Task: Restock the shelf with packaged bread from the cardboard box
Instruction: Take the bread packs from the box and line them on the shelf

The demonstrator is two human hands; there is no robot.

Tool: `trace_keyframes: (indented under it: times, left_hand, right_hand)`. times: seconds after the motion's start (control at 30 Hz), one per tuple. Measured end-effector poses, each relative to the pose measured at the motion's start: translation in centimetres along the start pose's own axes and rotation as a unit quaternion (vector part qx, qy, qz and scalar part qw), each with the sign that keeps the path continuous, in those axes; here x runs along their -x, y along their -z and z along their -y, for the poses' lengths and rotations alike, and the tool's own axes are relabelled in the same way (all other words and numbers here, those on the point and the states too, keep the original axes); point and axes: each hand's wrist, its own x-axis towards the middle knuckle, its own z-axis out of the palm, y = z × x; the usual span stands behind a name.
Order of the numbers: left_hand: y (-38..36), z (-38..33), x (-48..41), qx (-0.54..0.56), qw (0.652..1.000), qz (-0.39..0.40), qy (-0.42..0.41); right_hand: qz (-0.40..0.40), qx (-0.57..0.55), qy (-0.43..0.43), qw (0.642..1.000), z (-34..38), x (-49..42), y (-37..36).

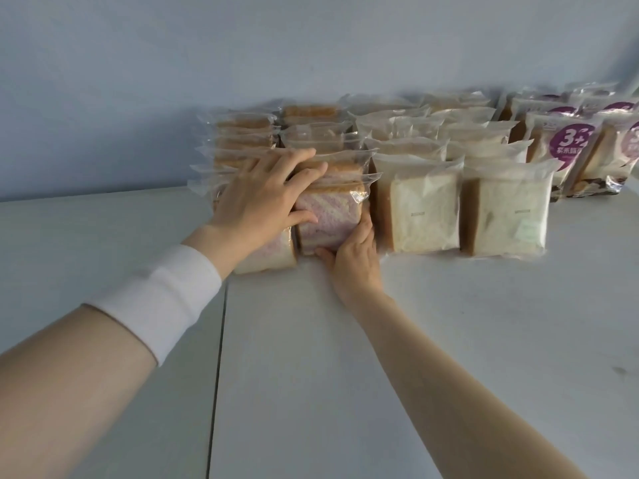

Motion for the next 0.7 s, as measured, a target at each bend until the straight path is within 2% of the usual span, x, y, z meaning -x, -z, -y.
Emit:
trace_keyframes:
  times: [0.13,0.2,0.33,0.4,0.47,0.6,0.7]
  left_hand:
    - [0.0,-0.3,0.1,-0.017,1.0,0.013,0.004]
    - [0.1,-0.5,0.2,-0.03,0.999,0.025,0.006]
    - [0.7,-0.5,0.1,-0.015,1.0,0.013,0.013]
    - [1.4,-1.2,-0.4,0.003,1.0,-0.016,0.013]
    - [2.2,-2.9,-2.3,0.02,0.999,-0.024,0.011]
    - [2.3,-7.2,-9.5,0.084,0.99,0.094,0.057]
    - [0.9,-8.0,-13.3,0.139,0.961,0.203,0.124]
  right_hand:
    - [0.08,0.007,0.025,0.996,0.4,1.1,2.6]
    - [0.089,0.048,0.066,0.993,0.3,2.5,4.5]
    - [-0.024,0.051,0.158,0.986,-1.7,5.2,10.2]
    - [-0.07,0.117,0.162,0.977,-3.6,4.6,12.9]
    - [-0.072,0.195,0.179,0.962,-5.1,2.6,14.4]
    - [-0.027,0.323,0.265,0.908,-5.9,-1.1,14.1]
    - [-0.059,0.344,0.303,0.887,-6.5,-2.7,13.2]
